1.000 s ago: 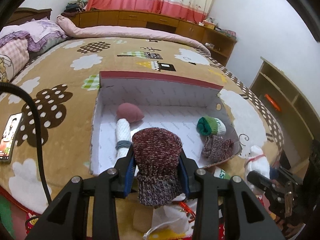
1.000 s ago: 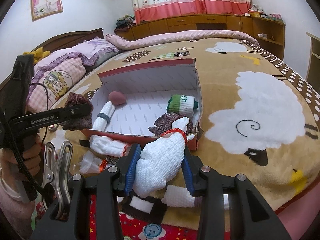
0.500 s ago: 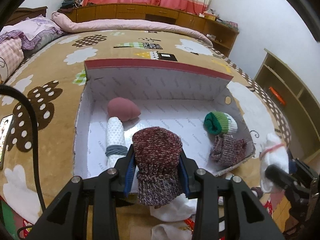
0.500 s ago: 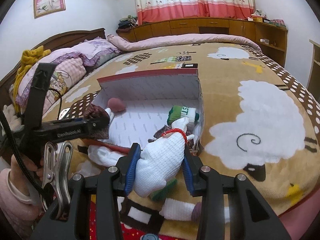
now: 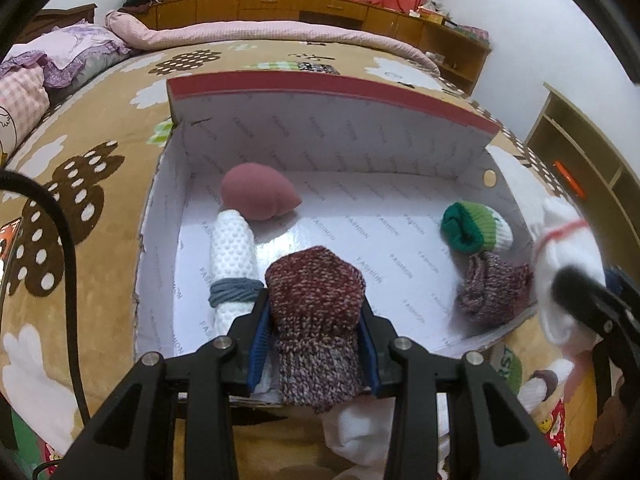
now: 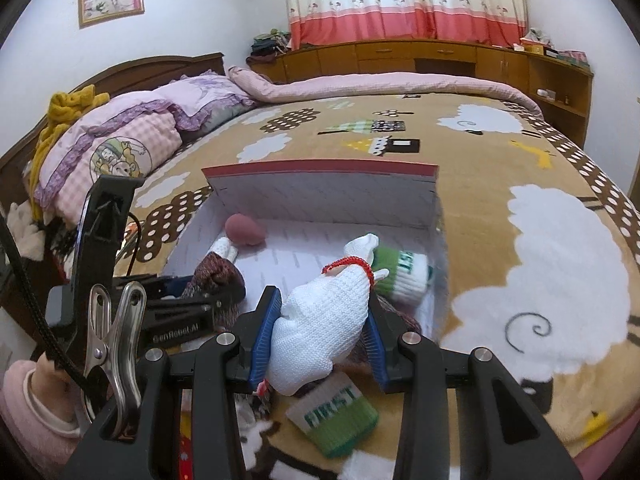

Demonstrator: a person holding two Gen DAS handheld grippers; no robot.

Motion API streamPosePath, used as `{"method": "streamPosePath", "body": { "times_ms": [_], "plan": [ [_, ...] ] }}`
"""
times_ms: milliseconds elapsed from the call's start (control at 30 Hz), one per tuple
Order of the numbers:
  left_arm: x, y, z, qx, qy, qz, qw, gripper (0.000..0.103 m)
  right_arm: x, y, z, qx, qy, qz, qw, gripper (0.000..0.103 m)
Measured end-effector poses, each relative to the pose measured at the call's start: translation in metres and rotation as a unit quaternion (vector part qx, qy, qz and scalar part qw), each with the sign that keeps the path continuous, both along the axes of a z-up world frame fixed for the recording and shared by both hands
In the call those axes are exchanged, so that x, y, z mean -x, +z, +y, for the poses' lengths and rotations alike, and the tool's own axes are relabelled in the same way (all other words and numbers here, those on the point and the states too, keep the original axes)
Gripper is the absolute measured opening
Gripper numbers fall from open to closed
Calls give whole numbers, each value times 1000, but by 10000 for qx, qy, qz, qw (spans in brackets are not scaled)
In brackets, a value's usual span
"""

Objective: Organize soft objects
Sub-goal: 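Lower the maroon sock and white sock into the shoebox with both grippers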

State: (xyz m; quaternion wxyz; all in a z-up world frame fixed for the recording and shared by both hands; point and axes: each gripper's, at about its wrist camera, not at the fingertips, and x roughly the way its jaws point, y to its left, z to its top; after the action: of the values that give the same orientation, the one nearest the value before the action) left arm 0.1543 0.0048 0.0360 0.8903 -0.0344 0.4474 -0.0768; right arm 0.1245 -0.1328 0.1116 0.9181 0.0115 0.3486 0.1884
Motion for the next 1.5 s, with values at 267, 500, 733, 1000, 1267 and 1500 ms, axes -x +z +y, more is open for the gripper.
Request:
{"method": "streamPosePath", "body": {
  "times_ms": [267,500,733,1000,1267,1500],
  "plan": [
    [1,-3,3,47,30,7,10000,40,-26,-18,20,132,171,223,9995,41],
    [2,-5,4,100,38,-14,9999,40,-47,-34,26,224,123,424,9988,41],
    [2,-5,4,132,41,-18,9999,41,-58,-50,29,286,72,614,9977,41],
    [2,-6,4,129,42,-20,9999,42,-60,-55,30,290,69,676,9973,41],
    [2,-5,4,107,50,-33,9999,42,-56,-54,28,238,-2,632,9977,47],
    [1,-4,4,129,60,-13,9999,49,-56,-50,25,168,-70,637,9978,54]
  ]
}}
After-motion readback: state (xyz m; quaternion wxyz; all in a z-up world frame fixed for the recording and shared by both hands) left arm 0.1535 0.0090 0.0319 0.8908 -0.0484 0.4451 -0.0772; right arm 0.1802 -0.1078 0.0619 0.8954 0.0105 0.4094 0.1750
